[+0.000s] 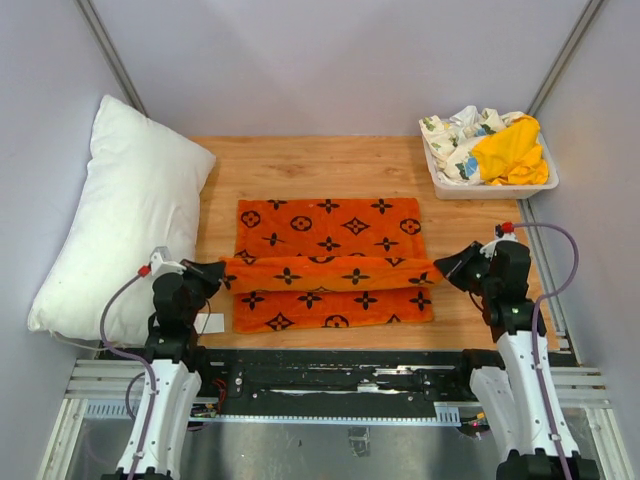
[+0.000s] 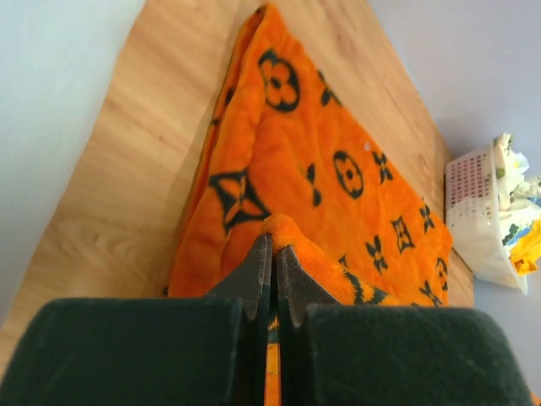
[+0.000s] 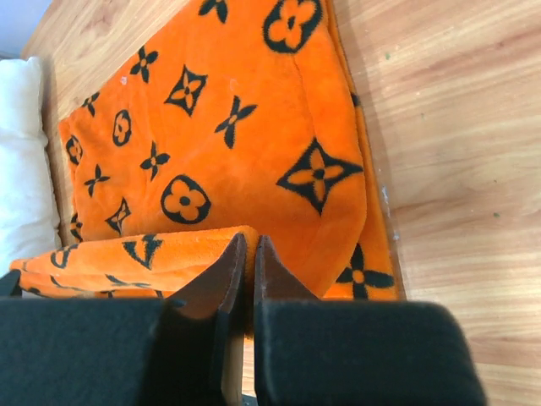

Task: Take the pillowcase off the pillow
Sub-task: Fold the pillowcase at the center of the board.

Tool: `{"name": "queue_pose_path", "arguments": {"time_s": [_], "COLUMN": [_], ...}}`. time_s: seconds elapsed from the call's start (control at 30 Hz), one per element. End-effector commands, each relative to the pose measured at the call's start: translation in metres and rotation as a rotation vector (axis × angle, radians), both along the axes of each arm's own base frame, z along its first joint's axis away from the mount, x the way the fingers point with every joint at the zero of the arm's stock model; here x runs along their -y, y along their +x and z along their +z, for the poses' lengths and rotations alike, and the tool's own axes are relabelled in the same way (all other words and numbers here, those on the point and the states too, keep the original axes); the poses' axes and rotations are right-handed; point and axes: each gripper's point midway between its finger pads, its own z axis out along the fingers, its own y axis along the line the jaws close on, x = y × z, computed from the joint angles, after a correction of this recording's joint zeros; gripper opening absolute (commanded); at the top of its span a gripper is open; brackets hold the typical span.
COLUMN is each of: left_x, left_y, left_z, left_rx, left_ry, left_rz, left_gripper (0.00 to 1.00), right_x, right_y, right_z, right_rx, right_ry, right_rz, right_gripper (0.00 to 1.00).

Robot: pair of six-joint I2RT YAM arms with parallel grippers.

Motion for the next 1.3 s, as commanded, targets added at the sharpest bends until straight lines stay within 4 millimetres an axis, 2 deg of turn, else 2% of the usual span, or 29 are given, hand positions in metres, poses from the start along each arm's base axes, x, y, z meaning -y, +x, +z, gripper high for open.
{"name": "queue_pose_path", "arguments": {"time_s": [0.0,0.07,0.13,0.2,0.23,0.27,0.3,0.33,0.4,0.5,0.57,0.6,0.67,0.7,0.77,0.83,0.9,1.0,1.13,1.2,1.27], "left_x": [-0.018,-0.017,-0.019,-0.021,-0.023,-0.025,-0.028,-0.032,-0.034,-0.026,-0.020,-0.016,-0.011,-0.008,-0.001,0.002,0.001,-0.004,-0.014,-0.016,-0.020], "left_y": [-0.012,-0.013,-0.010,-0.004,0.002,0.007,0.013,0.021,0.038,0.045,0.027,0.011,-0.029,-0.051,-0.089,-0.122,-0.150,-0.194,-0.235,-0.241,-0.234], "left_z": [-0.031,-0.028,-0.011,0.021,0.047,0.082,0.111,0.141,0.209,0.328,0.405,0.443,0.507,0.534,0.576,0.606,0.620,0.632,0.649,0.658,0.665], "left_rx": [-0.080,-0.055,0.004,0.094,0.165,0.245,0.301,0.340,0.400,0.541,0.700,0.800,0.994,1.085,1.208,1.268,1.304,1.362,1.414,1.433,1.433], "left_ry": [-0.032,-0.031,-0.019,-0.001,0.019,0.043,0.072,0.105,0.207,0.332,0.409,0.445,0.528,0.569,0.658,0.713,0.719,0.717,0.709,0.708,0.703], "left_rz": [0.115,0.111,0.114,0.118,0.118,0.121,0.133,0.142,0.125,0.073,0.059,0.062,0.089,0.104,0.123,0.144,0.177,0.249,0.349,0.356,0.365], "left_gripper": [0.00,0.00,0.00,0.00,0.00,0.00,0.00,0.00,0.00,0.00,0.00,0.00,0.00,0.00,0.00,0.00,0.00,0.00,0.00,0.00,0.00], "right_x": [0.043,0.045,0.046,0.046,0.047,0.048,0.048,0.047,0.043,0.040,0.042,0.044,0.044,0.042,0.038,0.038,0.046,0.052,0.056,0.059,0.061], "right_y": [0.000,0.001,0.007,0.019,0.029,0.040,0.052,0.064,0.080,0.082,0.060,0.045,0.006,-0.015,-0.061,-0.109,-0.148,-0.186,-0.205,-0.207,-0.204], "right_z": [-0.005,0.000,0.014,0.037,0.054,0.073,0.101,0.145,0.213,0.324,0.398,0.429,0.493,0.519,0.560,0.589,0.603,0.618,0.632,0.639,0.644], "right_rx": [0.013,0.031,0.065,0.122,0.163,0.202,0.259,0.340,0.453,0.669,0.834,0.909,1.079,1.156,1.303,1.450,1.528,1.585,1.634,1.647,1.654], "right_ry": [-0.089,-0.104,-0.114,-0.111,-0.103,-0.091,-0.080,-0.070,-0.063,-0.096,-0.157,-0.186,-0.246,-0.277,-0.336,-0.383,-0.415,-0.457,-0.470,-0.479,-0.482], "right_rz": [-0.217,-0.220,-0.215,-0.215,-0.220,-0.229,-0.233,-0.226,-0.193,-0.160,-0.173,-0.186,-0.208,-0.212,-0.220,-0.272,-0.355,-0.415,-0.440,-0.459,-0.464], "right_gripper": [0.01,0.01,0.01,0.01,0.01,0.01,0.01,0.01,0.01,0.01,0.01,0.01,0.01,0.01,0.01,0.01,0.01,0.01,0.01,0.01,0.01]}}
